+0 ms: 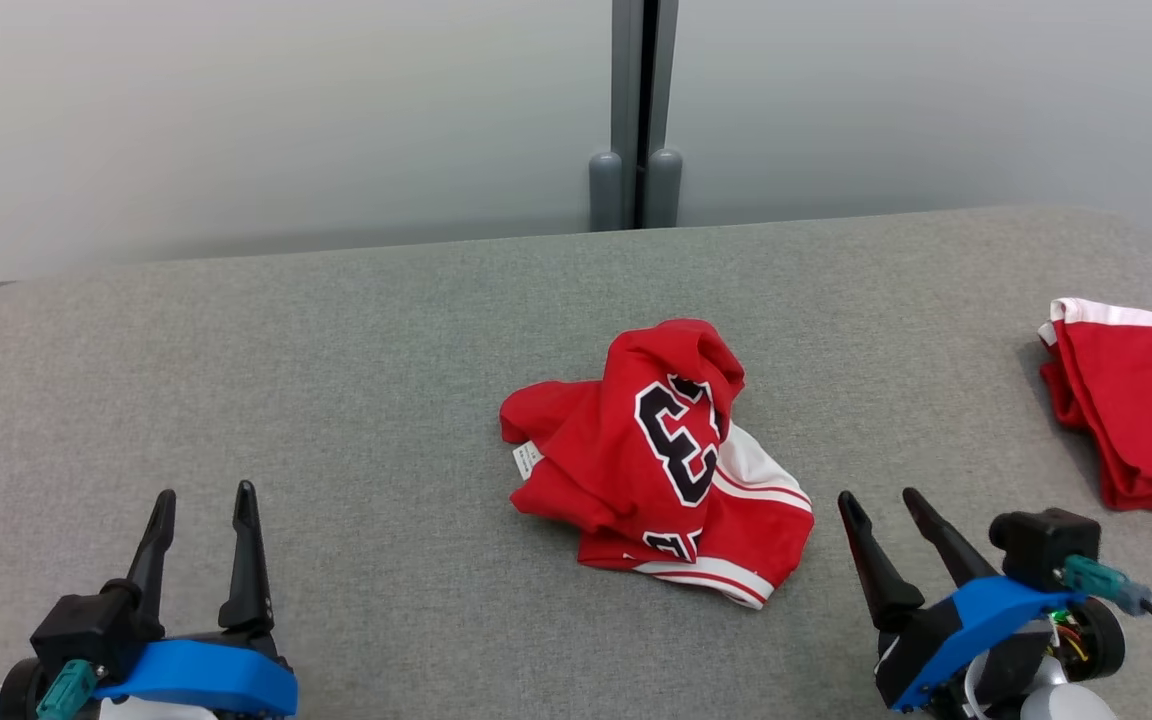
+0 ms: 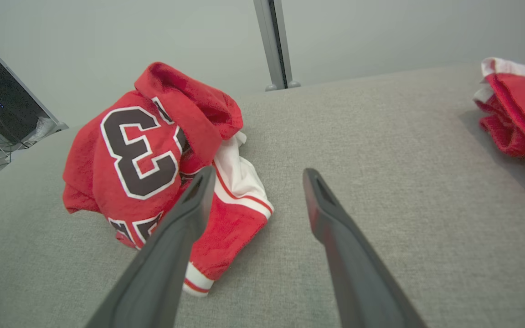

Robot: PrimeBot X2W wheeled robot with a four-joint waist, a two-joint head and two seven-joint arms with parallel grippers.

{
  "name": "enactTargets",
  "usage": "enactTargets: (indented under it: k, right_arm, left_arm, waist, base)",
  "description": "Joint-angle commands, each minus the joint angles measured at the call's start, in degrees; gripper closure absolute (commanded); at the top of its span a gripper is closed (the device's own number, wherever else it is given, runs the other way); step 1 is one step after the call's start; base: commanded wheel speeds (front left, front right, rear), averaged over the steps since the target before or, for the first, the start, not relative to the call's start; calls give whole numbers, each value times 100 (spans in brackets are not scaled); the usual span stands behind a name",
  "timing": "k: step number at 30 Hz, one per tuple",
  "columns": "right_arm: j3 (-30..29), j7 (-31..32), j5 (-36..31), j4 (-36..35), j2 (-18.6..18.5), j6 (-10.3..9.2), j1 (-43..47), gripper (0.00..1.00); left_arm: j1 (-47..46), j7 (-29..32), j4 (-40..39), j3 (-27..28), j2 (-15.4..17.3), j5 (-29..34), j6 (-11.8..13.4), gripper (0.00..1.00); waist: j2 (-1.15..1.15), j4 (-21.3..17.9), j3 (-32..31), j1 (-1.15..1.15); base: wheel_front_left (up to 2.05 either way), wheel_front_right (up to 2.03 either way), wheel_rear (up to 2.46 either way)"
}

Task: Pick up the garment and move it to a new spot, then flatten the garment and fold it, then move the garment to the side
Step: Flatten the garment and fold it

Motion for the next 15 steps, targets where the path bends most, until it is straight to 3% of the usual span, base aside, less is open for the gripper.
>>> enactTargets:
  k: [1,5,7,15]
  right_arm:
    - [-31,218,54,83,26,3,-123,0]
    - [-233,1235,-9,488,53,3,-415,0]
    - [-172,1741,266,896,65,4,-651,0]
    - [39,1882,805,2116,58,4,-1407,0]
  left_arm:
    - [-119,-19,-33,17,10,37,-16,0]
    - [-198,-20,-79,-39,-1,58,-38,0]
    - [-266,-21,-116,-98,-13,89,-57,0]
    - [-456,-22,-96,-222,-54,143,-114,0]
  waist:
    - [0,40,37,1]
    - [0,150,137,1]
    - [0,263,229,1]
    - [0,554,402,1]
  base:
    - [0,0,0]
    - [0,0,0]
    - [0,0,0]
    - [0,0,0]
